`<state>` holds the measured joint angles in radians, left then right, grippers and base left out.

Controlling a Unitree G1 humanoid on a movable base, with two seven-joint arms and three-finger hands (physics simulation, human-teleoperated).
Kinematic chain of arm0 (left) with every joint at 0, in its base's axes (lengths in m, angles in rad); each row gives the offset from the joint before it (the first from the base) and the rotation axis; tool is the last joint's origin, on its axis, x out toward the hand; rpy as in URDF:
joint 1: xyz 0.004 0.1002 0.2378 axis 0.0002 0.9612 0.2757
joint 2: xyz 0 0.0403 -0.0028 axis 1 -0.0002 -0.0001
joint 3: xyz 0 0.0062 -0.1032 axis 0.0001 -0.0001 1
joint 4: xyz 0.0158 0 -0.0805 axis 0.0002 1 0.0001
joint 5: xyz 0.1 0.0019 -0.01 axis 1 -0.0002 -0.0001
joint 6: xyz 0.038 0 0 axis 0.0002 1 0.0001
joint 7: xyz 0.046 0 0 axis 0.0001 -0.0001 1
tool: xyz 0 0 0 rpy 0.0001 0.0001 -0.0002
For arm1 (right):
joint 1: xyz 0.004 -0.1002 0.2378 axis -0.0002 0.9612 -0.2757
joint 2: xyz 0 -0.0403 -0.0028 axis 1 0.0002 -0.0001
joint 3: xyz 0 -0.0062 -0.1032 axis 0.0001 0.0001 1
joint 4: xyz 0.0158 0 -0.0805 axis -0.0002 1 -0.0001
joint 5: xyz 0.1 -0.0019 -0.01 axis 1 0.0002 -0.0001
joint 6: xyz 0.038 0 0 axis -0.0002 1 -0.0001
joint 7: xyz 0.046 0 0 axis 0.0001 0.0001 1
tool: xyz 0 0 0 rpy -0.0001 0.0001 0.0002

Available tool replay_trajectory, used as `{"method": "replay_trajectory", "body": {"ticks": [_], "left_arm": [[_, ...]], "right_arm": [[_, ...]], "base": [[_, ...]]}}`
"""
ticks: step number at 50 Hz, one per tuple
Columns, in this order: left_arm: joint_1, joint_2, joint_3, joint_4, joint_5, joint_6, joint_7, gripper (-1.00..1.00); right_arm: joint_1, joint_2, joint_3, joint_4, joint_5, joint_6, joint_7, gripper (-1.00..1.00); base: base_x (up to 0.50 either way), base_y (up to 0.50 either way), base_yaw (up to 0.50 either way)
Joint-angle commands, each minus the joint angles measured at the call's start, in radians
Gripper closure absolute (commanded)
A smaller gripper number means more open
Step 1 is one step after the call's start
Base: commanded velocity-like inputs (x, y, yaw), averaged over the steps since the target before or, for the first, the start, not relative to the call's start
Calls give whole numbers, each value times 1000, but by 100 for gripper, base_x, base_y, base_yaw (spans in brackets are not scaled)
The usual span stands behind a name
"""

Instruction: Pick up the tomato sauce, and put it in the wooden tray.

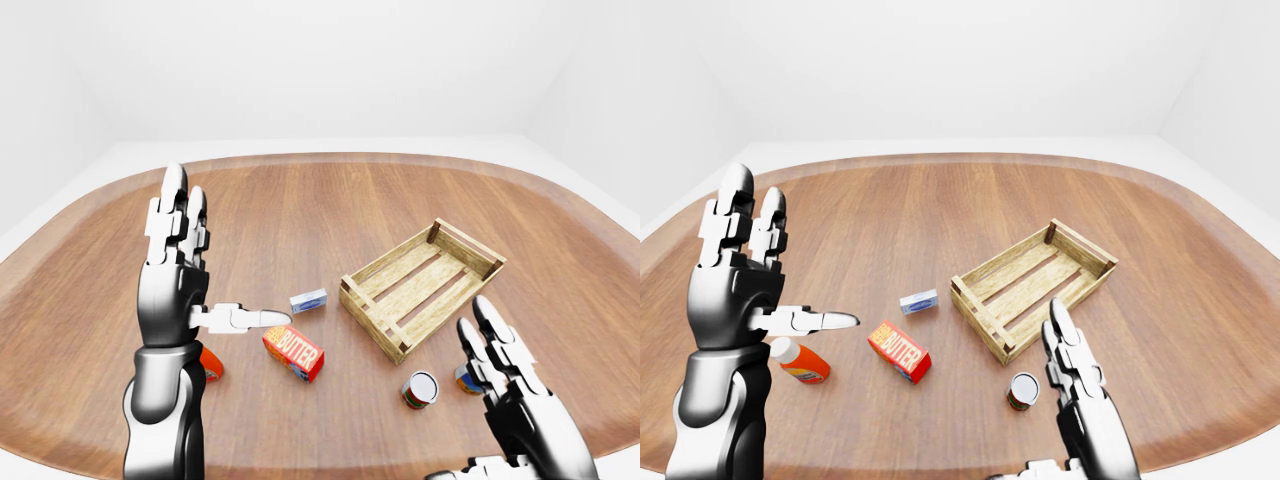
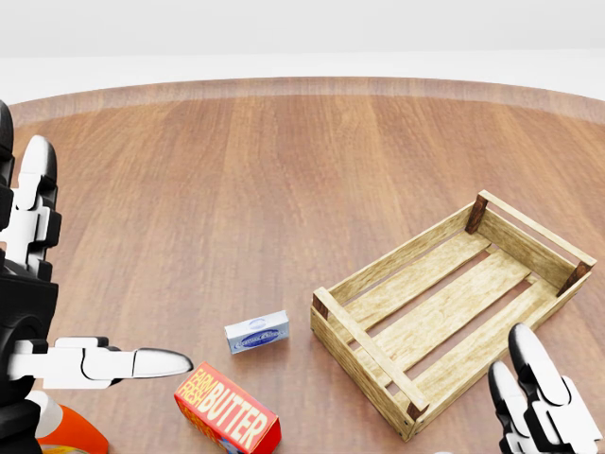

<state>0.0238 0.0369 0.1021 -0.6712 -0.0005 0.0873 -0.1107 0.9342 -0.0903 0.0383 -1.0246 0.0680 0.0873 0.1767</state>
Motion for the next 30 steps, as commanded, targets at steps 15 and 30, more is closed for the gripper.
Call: {"method": "replay_trajectory", "body": {"ticks": [15,30], "left_arm": [[6,-2,-9,-15,-2,0,0,-100],[11,-3,-10,-17,0,0,-3,-100]], "right_arm": [[-28,98,-19,162,-174,0,43,-100],[-64,153,-77,275,-245,0,76,-100]], "base": [[0,0,0],[0,0,0]]}}
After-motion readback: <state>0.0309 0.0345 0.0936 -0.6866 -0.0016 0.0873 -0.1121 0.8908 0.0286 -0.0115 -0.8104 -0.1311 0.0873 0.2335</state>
